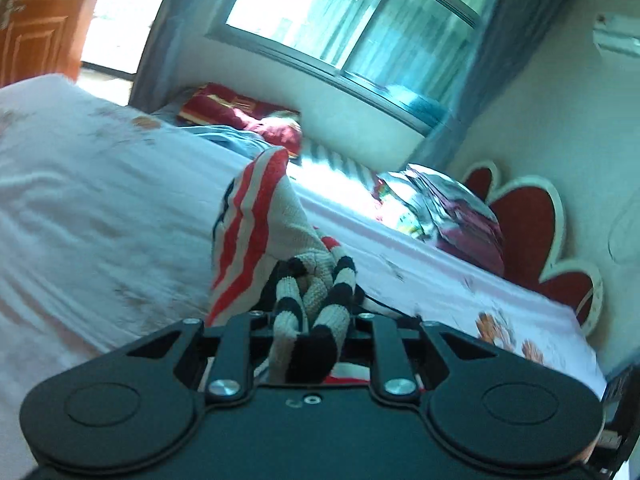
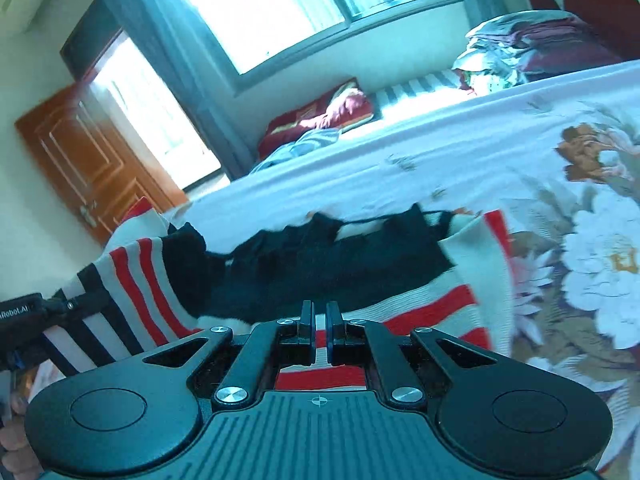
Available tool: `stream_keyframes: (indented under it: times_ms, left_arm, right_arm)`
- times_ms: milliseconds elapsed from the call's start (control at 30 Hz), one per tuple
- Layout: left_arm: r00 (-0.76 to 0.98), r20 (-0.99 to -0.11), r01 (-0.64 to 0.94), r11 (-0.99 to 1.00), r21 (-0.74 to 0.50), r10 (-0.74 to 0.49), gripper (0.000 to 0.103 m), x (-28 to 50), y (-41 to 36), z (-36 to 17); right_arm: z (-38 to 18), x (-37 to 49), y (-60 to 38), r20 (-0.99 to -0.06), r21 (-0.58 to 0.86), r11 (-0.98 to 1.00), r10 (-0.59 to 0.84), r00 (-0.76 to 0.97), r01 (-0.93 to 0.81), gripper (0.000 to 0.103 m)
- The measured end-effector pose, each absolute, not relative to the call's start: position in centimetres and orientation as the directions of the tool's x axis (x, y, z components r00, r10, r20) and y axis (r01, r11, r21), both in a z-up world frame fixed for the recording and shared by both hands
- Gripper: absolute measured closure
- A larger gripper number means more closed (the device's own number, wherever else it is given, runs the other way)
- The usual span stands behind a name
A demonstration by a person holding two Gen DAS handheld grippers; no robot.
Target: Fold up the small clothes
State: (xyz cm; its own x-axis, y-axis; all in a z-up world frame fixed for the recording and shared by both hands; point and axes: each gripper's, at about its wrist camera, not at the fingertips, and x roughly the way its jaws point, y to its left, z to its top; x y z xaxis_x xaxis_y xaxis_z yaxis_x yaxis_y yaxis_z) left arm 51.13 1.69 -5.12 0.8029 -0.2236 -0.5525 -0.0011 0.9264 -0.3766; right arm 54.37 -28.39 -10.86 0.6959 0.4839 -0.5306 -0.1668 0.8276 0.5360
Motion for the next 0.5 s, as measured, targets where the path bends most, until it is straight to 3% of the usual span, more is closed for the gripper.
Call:
stream_keyframes:
  times_ms: [167,233,300,333,367,500]
  left_arm:
    - [0.661,-0.686,0.174,0.952,-0.252,-0.302,0.083,52.2,-10.8,-8.1]
    - [0.542,-0.789,0.236,0.953,-0.189,-0.29,0.074,52.8,-14.8,-11.7]
    - [0.551,-0.789,0.275,0.952,-0.137,-0.273,0.049,51.7,-16.4,-12.0]
    - [0.566,-0.754,0.303,0.935,-0.186,-0.334,0.043,50.8,-15.9,-11.1]
    - [0.582,-0.724,0.306,0.925,-0.226,-0.37,0.042,50.1,-15.0,-10.2]
    - [0.701,-0.641,0.219,0.949,-0.225,-0.314,0.044,48.5,-8.9,-6.7]
  right_arm:
    - [-9.4,52.7,-37.1,-0.491,0.612,0.787,0.456,0.742,-0.079,0.098]
    - [-9.6,52.4,-39.6,-0.48,0.661,0.748,0.486,0.73,-0.064,0.098]
    - [-9.9,52.1,-41.2,-0.494,0.682,0.731,0.5,0.712,-0.04,0.079]
    - [-9.8,51.7,-41.8,-0.489,0.684,0.729,0.5,0.715,-0.042,0.048]
    - [-9.6,51.2,-42.2,-0.47,0.689,0.723,0.508,0.722,-0.06,0.04]
    - [-9.7,51.2,-41.4,-0.431,0.733,0.67,0.592,0.681,-0.118,0.04]
